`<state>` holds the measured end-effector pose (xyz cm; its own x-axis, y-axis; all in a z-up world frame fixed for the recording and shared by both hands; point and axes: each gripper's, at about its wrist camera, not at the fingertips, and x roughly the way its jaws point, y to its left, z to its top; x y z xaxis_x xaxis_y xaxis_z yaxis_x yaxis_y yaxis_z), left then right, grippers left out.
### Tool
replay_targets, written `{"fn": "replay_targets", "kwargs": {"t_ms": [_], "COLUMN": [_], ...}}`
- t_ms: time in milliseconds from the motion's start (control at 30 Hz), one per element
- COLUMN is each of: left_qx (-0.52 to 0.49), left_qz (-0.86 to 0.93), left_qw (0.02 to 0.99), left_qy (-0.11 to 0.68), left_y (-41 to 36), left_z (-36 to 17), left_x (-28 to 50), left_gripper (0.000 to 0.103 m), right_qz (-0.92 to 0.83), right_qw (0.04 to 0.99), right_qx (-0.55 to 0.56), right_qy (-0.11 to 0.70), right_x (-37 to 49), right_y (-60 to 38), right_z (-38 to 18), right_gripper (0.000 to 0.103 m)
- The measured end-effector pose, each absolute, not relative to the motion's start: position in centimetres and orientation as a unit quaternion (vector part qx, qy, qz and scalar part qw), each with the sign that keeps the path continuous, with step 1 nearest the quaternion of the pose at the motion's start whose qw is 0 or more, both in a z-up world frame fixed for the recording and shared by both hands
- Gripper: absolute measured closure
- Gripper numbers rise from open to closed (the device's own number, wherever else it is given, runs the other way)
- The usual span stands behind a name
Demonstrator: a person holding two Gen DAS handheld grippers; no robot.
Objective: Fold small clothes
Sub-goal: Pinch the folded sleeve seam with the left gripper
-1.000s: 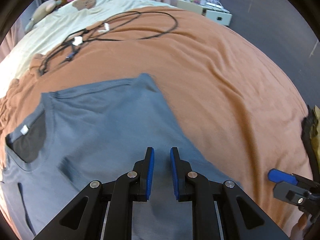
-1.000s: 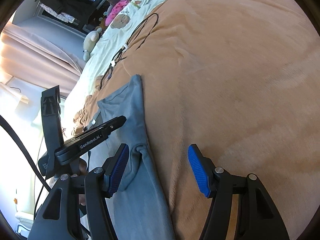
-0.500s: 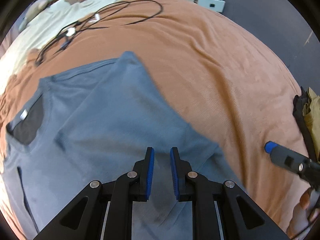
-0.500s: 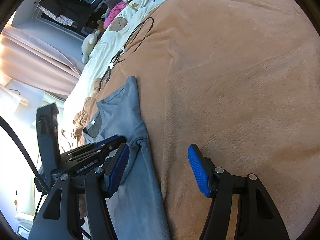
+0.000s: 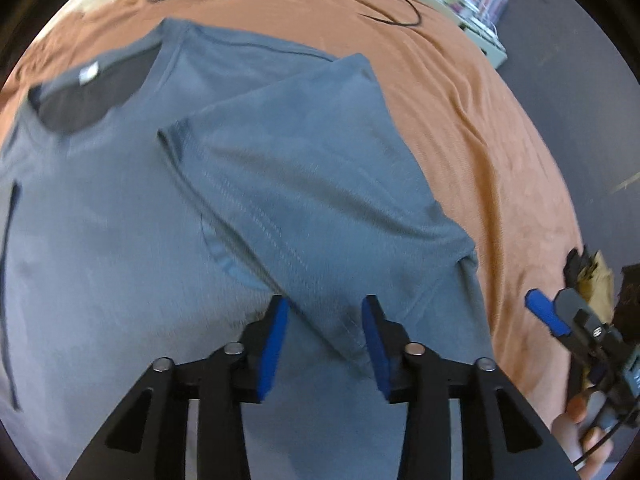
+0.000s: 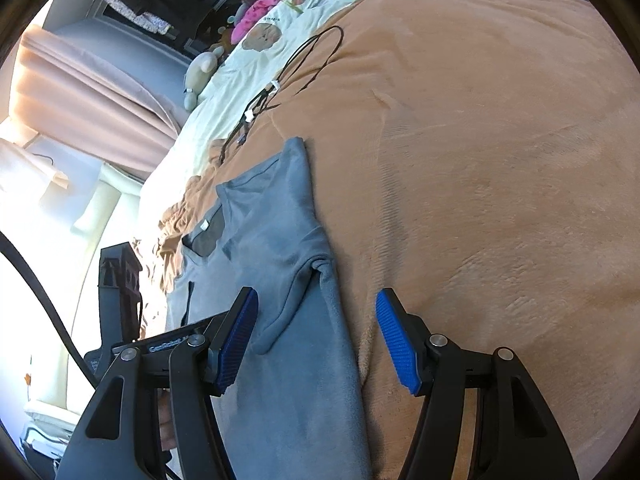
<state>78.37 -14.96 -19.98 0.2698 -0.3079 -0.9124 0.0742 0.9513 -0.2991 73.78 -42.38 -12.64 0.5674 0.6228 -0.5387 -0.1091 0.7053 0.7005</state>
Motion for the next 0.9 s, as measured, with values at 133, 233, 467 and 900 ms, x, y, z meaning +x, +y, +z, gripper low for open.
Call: {"fn": "replay_targets", "kwargs": {"t_ms": [133,233,467,900], "left_qx": [-0.154,-0.168,-0.172,-0.147], "left_qz": [-0.128,-0.118,-0.091,-0.101], "left_qw": [0.776,0.775,0.789,0.797], "left_qy": [0.599,0.597,0.583,0.576], "left_y": [-15.0,-15.6,-15.4,-14.4], "left_z": [-20.7,-21.1,-21.1,-19.2], "left_x": [77.9,78.0,78.0,77.8], "left_gripper": [0.061,0.061,0.095,0.096], "right_qz": [0.220,0.220,0.207,0.163], "right_qw": [0.829,0.827,0.837,0.868], "right_qx": [0.308,0.310,0.278,0.183], "right_qy": [0.413,0.413,0.424,0.432], "right_x": [74.0,74.1,74.3,76.0], "right_y": [-41.8,-41.6,-40.0,-34.6], "right_z": [-12.8,-12.7,-12.7,-12.5], "right_gripper": [0.043,0.043,0.057,0.060]}}
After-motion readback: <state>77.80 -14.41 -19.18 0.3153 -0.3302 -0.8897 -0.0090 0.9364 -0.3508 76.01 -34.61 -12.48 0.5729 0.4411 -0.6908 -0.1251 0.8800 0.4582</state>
